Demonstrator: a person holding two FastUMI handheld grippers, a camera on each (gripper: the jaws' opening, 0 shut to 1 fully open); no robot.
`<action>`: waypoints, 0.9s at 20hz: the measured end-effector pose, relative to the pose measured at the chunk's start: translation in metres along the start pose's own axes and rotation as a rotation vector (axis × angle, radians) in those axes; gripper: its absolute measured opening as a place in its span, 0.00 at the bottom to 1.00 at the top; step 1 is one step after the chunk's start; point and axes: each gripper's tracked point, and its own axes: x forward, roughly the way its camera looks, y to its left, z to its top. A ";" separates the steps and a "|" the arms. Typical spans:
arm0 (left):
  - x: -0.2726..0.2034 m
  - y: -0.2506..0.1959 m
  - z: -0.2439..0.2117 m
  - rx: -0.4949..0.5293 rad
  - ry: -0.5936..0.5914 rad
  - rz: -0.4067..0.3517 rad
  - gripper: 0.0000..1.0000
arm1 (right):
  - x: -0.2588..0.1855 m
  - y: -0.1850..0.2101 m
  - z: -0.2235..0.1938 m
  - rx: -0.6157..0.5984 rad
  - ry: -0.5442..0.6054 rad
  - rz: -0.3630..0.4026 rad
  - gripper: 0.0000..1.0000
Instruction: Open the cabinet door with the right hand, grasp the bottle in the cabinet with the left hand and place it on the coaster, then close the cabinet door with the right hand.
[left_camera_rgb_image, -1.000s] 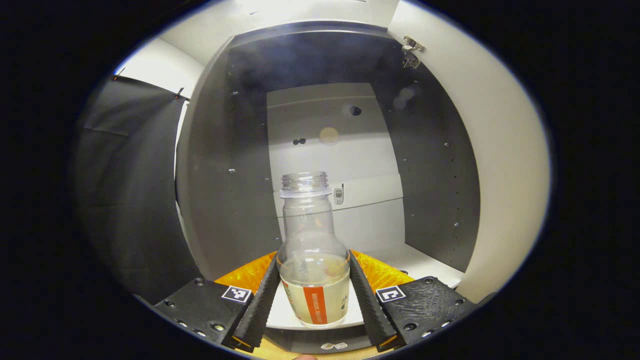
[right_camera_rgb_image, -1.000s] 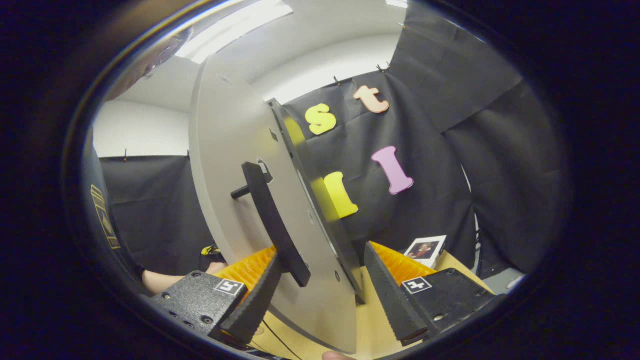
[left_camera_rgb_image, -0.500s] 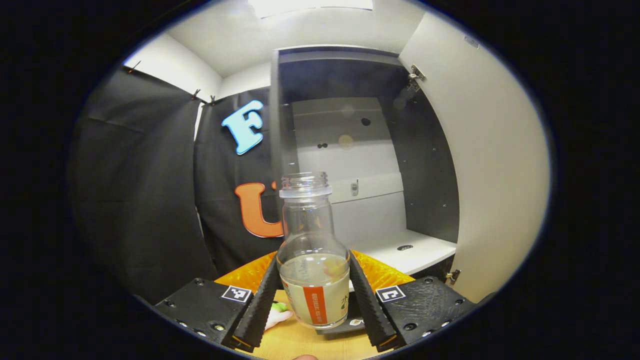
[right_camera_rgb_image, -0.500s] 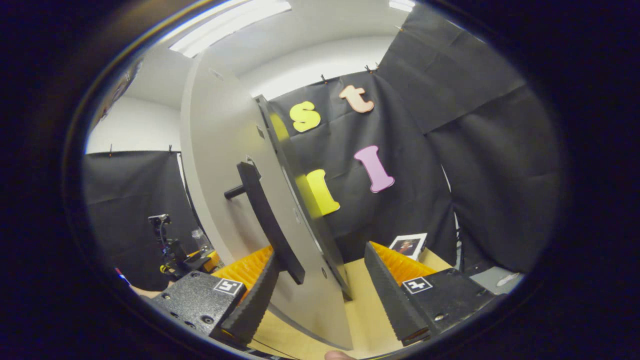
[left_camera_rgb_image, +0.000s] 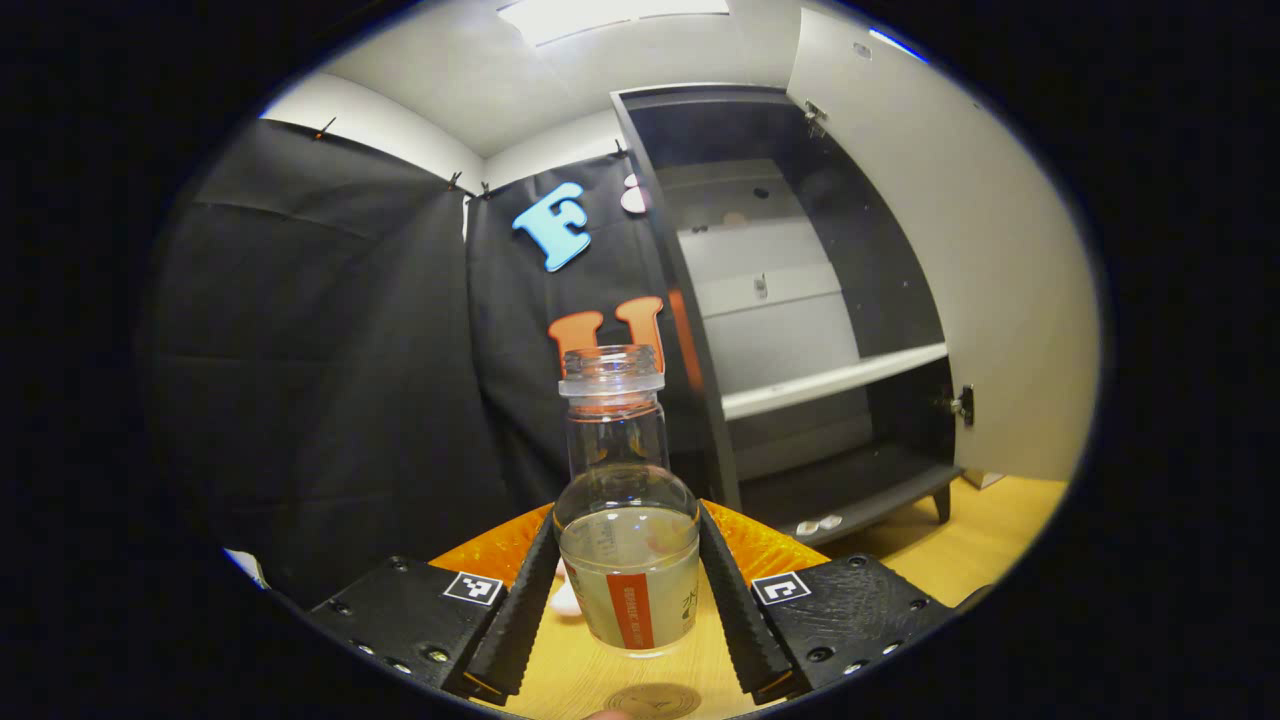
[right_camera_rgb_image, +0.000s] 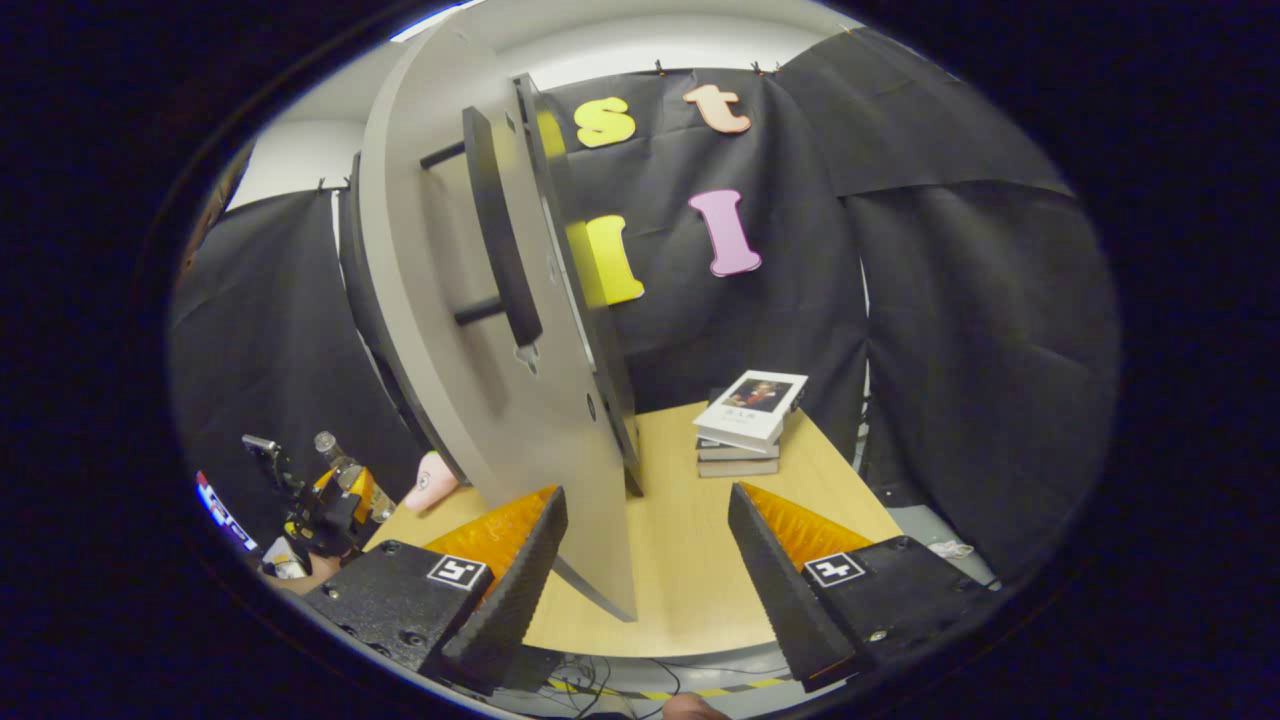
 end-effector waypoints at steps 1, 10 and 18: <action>-0.006 0.002 -0.020 -0.001 0.007 0.015 0.76 | 0.001 -0.006 -0.016 -0.007 0.053 -0.015 1.00; -0.014 -0.007 -0.118 -0.061 0.082 0.096 0.76 | 0.001 -0.025 -0.146 -0.170 0.434 -0.129 1.00; -0.020 -0.007 -0.150 -0.085 0.146 0.096 0.76 | 0.024 0.012 -0.163 -0.216 0.473 -0.051 1.00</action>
